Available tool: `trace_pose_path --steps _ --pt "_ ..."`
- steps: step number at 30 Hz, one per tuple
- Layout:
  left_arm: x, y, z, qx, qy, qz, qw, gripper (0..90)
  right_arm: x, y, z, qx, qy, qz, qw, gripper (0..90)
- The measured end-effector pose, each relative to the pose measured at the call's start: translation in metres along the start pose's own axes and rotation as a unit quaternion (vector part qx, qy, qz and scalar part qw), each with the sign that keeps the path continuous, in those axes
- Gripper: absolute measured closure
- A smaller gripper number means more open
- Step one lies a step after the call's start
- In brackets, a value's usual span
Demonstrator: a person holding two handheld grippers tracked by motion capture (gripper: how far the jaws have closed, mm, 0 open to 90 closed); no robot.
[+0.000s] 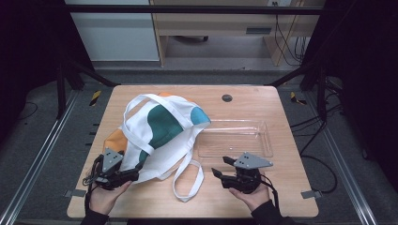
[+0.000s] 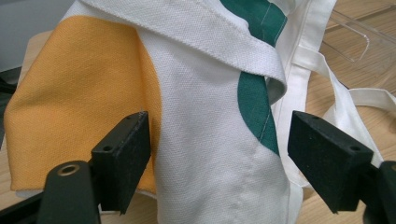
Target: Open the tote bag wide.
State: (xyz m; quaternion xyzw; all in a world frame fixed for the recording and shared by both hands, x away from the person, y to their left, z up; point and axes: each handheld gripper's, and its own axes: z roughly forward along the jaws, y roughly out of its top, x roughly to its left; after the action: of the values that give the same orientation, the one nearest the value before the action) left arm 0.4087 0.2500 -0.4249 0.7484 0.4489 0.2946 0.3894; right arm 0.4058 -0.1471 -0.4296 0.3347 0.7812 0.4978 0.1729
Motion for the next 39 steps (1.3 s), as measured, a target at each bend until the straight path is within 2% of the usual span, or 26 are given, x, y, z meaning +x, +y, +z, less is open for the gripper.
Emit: trace_pose_path --steps 8,11,15,16,17,18,19,20,22,24,26,28,29,33,35,39 --pt "0.003 -0.002 0.005 0.015 0.002 -0.001 0.9999 23.1 0.019 0.008 0.027 0.006 0.026 -0.008 0.9996 41.0" --pt "0.005 -0.003 0.007 0.015 -0.001 -0.007 0.9999 27.3 0.029 0.012 0.044 0.007 0.037 -0.01 0.9992 42.9" --pt "0.01 -0.003 0.006 0.014 -0.004 -0.019 0.9997 38.4 0.041 0.016 0.066 0.012 0.049 -0.016 0.9986 45.5" --pt "0.01 -0.003 0.006 0.014 -0.004 -0.019 0.9997 40.5 0.041 0.016 0.066 0.012 0.049 -0.016 0.9986 45.5" --pt "0.011 -0.003 0.007 0.015 -0.001 -0.022 0.9997 43.9 0.047 0.018 0.076 0.017 0.052 -0.018 0.9983 47.1" --pt "0.012 -0.003 0.007 0.016 0.006 -0.023 0.9996 43.9 0.047 0.018 0.076 0.017 0.052 -0.018 0.9983 47.1" --pt "0.013 -0.003 0.007 0.016 0.008 -0.027 0.9995 48.4 0.051 0.018 0.081 0.018 0.053 -0.021 0.9982 48.3" --pt "0.014 -0.003 0.007 0.017 0.007 -0.029 0.9994 53.8 0.057 0.019 0.09 0.022 0.051 -0.027 0.9981 51.3" --pt "0.018 -0.003 0.007 0.019 0.007 -0.034 0.9992 58.5 0.061 0.021 0.099 0.028 0.051 -0.033 0.9978 53.5" --pt "0.018 -0.003 0.008 0.02 0.006 -0.036 0.9991 61.9 0.063 0.022 0.108 0.031 0.054 -0.028 0.9977 56.6" --pt "0.019 -0.003 0.008 0.021 0.006 -0.038 0.999 63.0 0.064 0.023 0.112 0.032 0.055 -0.023 0.9977 57.3" --pt "0.02 -0.003 0.009 0.025 0.007 -0.036 0.999 66.7 0.066 0.024 0.12 0.024 0.059 -0.008 0.9979 59.9" --pt "0.02 -0.003 0.009 0.027 0.007 -0.036 0.999 69.2 0.07 0.023 0.131 0.027 0.058 -0.006 0.998 61.3" --pt "0.02 -0.001 0.011 0.03 0.007 -0.036 0.9989 73.3 0.077 0.02 0.146 0.036 0.052 -0.008 0.9979 65.5" --pt "0.021 -0.001 0.011 0.03 0.008 -0.034 0.9989 77.5 0.083 0.018 0.158 0.04 0.047 -0.007 0.9981 70.4" --pt "0.021 -0.001 0.011 0.031 0.008 -0.035 0.9989 79.1 0.088 0.016 0.169 0.05 0.039 -0.009 0.9979 74.5"
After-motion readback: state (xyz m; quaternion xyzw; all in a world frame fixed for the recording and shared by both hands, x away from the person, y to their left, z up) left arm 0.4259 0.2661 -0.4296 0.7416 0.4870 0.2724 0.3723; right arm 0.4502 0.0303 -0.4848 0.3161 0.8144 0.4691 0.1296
